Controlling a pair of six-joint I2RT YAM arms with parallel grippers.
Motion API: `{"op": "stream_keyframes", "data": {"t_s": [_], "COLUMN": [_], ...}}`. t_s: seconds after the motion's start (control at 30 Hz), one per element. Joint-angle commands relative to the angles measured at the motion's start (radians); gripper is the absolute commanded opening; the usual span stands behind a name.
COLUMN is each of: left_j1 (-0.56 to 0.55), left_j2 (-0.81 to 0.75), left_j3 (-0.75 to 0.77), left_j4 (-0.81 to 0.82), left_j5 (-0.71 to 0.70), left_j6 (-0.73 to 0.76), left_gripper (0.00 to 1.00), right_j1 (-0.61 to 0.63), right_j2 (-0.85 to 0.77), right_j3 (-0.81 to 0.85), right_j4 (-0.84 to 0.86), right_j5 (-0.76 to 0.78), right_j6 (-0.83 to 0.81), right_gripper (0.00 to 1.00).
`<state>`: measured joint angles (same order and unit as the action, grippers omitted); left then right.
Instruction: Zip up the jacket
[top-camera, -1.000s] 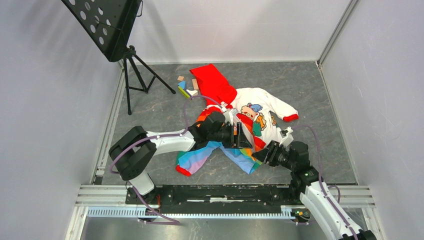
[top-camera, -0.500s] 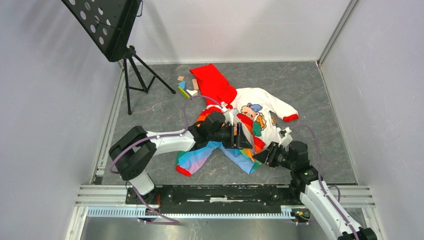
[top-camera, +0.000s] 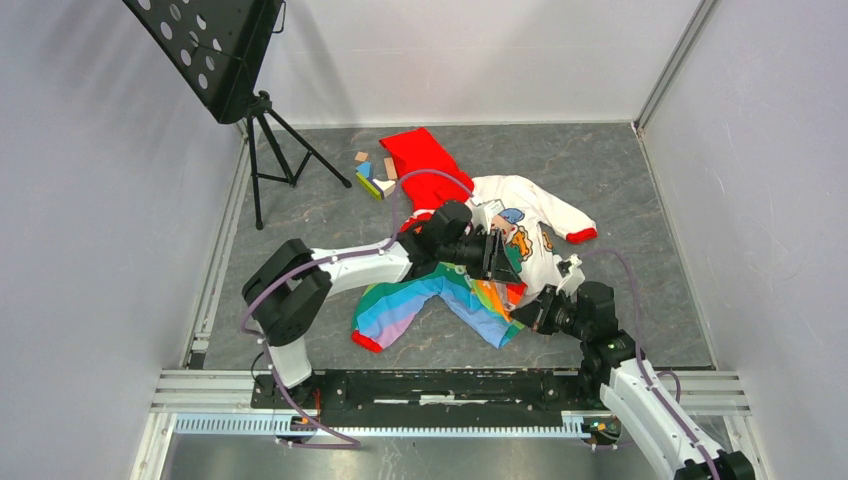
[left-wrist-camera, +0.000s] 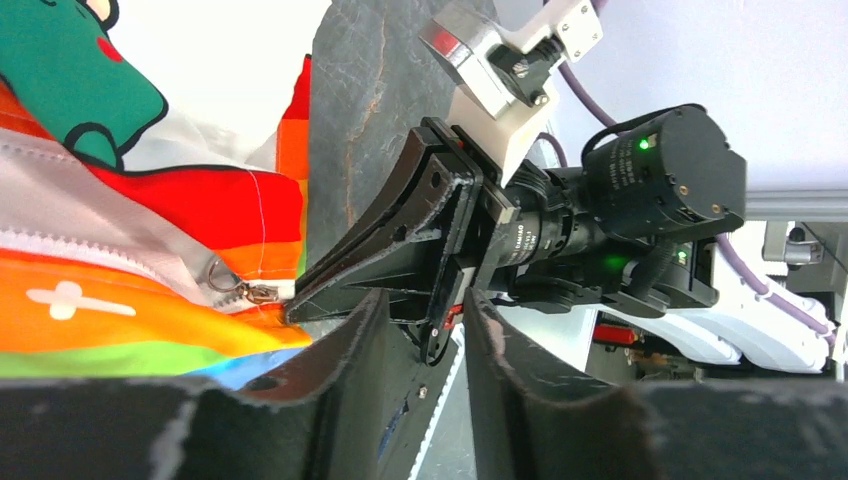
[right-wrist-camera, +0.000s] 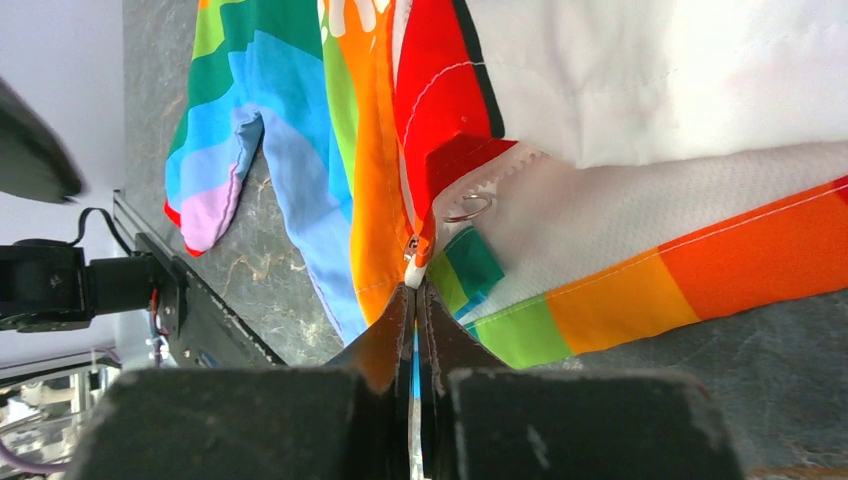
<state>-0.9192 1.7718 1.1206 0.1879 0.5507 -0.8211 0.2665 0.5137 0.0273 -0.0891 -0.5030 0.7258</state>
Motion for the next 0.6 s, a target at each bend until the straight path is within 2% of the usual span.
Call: {"op": "stream_keyframes", "data": {"t_s": [0.0,0.1,0.3,0.5,0.57], "left_j1": [0.010,0.026,0.058,0.090,0.097], "left_j2": [0.069,0.120,0.143,0.205,0.237], "left_j3": [0.057,0.065,0.017,0.015,0.031], "left_j4": [-0.008,0.045,0.160,0.232,0.256], "left_j5": [0.104,0.181,0.196,0.226,0.258], "left_j6": [0.091,0.077,0.045,0.029,0.019], "left_gripper": [0.34,0.33,0.36,0.48,0.55], "right_j1": [0.000,0.000,0.000,0.001,0.000], "right_j2": [-0.016,-0.042,-0.140,-0.159,-0.157], "right_j3": [-0.121,-0.115,-0.155,-0.156,-0.154], "right_j4": [-0.131,-0.133,-0.062,-0.046,-0.050], "right_j5": [0.076,0.106,0.124,0.122,0.121], "right_j6": [-0.071,-0.123,-0.100,-0.084,-0.089], "right_gripper": [0.00,0.00,0.00,0.00,0.00]}}
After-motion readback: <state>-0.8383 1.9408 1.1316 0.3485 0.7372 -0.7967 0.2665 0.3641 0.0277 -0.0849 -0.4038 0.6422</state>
